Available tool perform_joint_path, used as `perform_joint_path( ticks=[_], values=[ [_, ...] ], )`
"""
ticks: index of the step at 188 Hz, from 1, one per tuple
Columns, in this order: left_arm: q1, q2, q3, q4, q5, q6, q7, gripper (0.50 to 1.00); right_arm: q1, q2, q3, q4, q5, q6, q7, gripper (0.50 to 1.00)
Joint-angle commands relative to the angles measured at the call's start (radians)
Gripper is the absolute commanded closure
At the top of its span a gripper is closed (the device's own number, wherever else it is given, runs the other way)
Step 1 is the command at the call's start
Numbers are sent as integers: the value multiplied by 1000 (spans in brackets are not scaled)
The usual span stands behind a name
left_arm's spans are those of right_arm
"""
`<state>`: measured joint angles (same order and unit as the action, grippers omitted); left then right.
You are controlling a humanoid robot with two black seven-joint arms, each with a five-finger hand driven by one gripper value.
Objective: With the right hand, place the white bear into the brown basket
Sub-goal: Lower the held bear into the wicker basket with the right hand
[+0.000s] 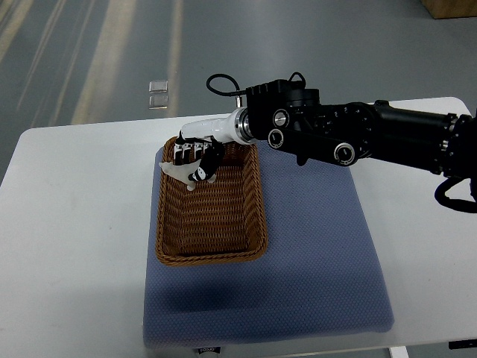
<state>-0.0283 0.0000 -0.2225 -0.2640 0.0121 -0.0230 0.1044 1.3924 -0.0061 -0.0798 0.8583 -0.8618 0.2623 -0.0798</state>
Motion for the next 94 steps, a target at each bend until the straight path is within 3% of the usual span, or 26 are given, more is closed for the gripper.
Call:
perform_joint_path(
  ticks=[1,89,94],
  values=[
    [1,0,0,0,0,0,0,500,-33,6,0,-21,-3,-23,0,1000],
    [-1,0,0,0,0,0,0,500,-125,6,5,-76,-28,-67,2,1000],
    [1,0,0,0,2,1,0,500,-127,6,6,-76,-28,-66,2,963]
  ],
)
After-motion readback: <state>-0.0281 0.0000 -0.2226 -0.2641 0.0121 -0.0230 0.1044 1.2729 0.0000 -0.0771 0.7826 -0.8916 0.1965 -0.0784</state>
